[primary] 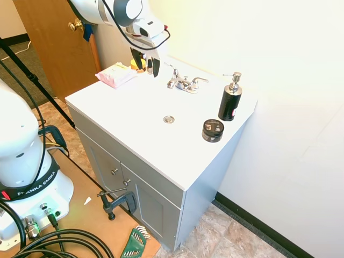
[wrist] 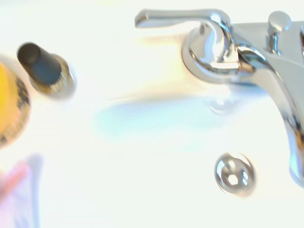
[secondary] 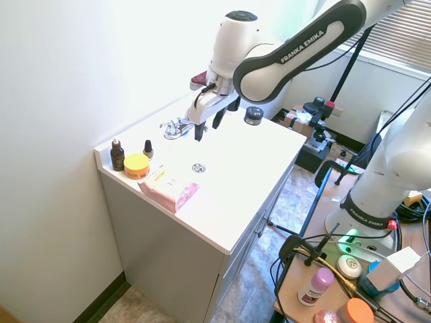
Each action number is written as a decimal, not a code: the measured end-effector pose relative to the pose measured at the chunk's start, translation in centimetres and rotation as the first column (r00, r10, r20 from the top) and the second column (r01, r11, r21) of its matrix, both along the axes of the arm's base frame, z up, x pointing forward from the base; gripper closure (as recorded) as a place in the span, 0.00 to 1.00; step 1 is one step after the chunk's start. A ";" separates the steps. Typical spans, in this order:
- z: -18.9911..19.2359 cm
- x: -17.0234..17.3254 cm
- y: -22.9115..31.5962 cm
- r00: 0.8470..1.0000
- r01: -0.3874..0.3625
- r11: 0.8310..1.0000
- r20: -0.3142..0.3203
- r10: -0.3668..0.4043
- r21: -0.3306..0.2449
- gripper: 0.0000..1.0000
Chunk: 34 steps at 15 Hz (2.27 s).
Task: Turn on the hot water
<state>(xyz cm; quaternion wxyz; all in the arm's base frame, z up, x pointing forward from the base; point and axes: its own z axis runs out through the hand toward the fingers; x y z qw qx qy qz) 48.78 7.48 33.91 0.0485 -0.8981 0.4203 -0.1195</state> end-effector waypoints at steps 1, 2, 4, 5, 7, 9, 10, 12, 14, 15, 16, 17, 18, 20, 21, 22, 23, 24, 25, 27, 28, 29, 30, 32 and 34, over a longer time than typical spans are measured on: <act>-0.1 0.5 0.3 1.000 0.006 1.000 0.005 -0.006 0.006 0.00; -0.1 1.0 0.5 1.000 0.011 1.000 0.016 -0.011 0.009 0.00; -0.4 2.1 0.8 0.999 0.012 1.000 0.051 -0.013 0.016 0.00; -0.8 2.6 1.0 0.997 0.012 1.000 0.071 -0.013 0.017 0.00; -1.5 3.6 1.7 0.993 0.002 1.000 0.117 -0.005 0.030 0.00; -1.8 4.6 2.2 0.988 -0.008 1.000 0.151 0.004 0.026 0.00; -1.8 5.2 2.3 0.985 -0.015 1.000 0.172 0.010 0.025 0.00; -1.6 6.4 2.4 0.977 -0.017 1.000 0.211 0.012 0.021 0.00; -1.6 7.2 2.8 0.972 -0.024 0.999 0.236 0.016 0.030 0.00; -1.8 7.5 3.2 0.968 -0.031 0.999 0.248 0.021 0.037 0.00; -2.0 7.8 3.5 0.966 -0.039 0.998 0.259 0.026 0.045 0.00; -2.3 8.1 3.8 0.965 -0.045 0.998 0.262 0.031 0.047 0.00; -2.5 8.4 4.1 0.964 -0.049 0.998 0.264 0.035 0.048 0.00; -2.9 9.4 4.6 0.962 -0.053 0.997 0.272 0.038 0.047 0.00; -3.0 10.0 4.7 0.960 -0.053 0.998 0.279 0.039 0.044 0.00; -3.3 10.5 4.7 0.959 -0.049 0.998 0.282 0.035 0.044 0.00; -3.8 10.9 4.7 0.960 -0.041 0.998 0.278 0.027 0.045 0.00; -4.5 11.0 4.4 0.965 -0.024 0.999 0.264 0.012 0.045 0.00; -5.3 11.0 4.0 0.969 -0.009 0.999 0.249 -0.002 0.044 0.00; -5.7 11.0 3.2 0.971 0.014 0.999 0.239 -0.024 0.044 0.00; -5.9 10.8 2.9 0.972 0.024 0.998 0.232 -0.035 0.051 0.00; -6.0 10.4 2.7 0.974 0.036 0.997 0.223 -0.049 0.061 0.00; -6.1 9.6 2.6 0.976 0.047 0.996 0.210 -0.061 0.070 0.00; -6.0 7.8 2.0 0.979 0.066 0.995 0.187 -0.079 0.079 0.00; -5.2 6.9 0.3 0.981 0.098 0.992 0.162 -0.110 0.083 0.00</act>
